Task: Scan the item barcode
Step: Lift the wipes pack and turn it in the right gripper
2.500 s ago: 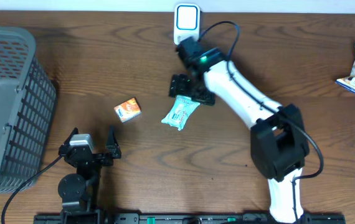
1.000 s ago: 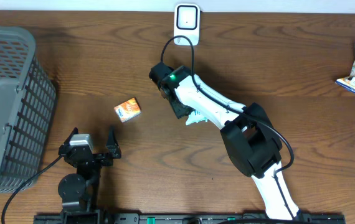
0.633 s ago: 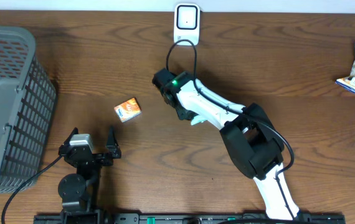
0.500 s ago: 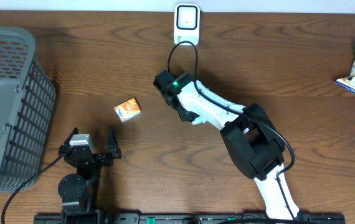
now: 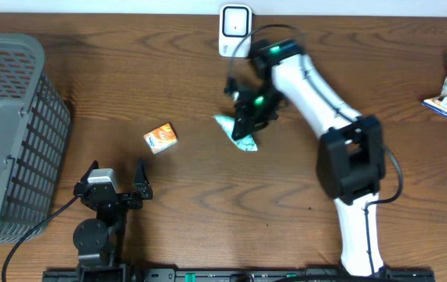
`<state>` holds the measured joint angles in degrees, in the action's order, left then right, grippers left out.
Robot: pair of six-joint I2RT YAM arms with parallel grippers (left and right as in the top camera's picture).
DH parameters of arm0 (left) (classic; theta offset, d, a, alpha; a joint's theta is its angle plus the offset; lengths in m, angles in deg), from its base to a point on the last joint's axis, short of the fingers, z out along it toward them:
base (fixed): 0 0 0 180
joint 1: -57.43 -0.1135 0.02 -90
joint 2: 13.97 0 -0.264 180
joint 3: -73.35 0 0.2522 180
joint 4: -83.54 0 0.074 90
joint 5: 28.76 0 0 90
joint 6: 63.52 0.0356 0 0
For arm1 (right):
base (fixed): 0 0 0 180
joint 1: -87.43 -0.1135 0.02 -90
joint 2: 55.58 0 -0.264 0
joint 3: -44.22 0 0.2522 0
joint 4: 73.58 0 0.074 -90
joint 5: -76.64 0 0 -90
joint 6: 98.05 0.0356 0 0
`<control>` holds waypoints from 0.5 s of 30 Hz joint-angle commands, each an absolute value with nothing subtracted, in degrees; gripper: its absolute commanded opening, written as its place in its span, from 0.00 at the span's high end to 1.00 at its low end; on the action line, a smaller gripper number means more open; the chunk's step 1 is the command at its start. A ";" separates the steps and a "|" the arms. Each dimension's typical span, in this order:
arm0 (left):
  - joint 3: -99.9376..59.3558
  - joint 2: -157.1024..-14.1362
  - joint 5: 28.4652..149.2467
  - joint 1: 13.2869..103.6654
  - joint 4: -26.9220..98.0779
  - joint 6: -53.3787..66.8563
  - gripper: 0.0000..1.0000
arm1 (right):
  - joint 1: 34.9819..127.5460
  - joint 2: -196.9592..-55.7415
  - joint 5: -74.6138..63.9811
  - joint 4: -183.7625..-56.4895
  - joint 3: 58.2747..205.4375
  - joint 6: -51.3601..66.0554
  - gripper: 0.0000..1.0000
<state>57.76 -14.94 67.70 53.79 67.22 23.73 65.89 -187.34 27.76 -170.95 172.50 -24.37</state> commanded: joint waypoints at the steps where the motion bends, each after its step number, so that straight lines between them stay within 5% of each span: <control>1: 59.31 -14.68 67.85 53.92 66.30 24.50 0.02 | 70.17 -187.60 48.97 -171.44 168.94 -39.32 0.99; 6: 59.31 -14.68 67.85 53.92 66.30 24.50 0.02 | 73.12 -187.63 59.13 -174.23 162.86 -44.37 0.99; 15: 59.31 -14.68 67.85 53.92 66.32 24.50 0.02 | 73.19 -187.63 57.31 -184.88 158.77 -86.40 0.99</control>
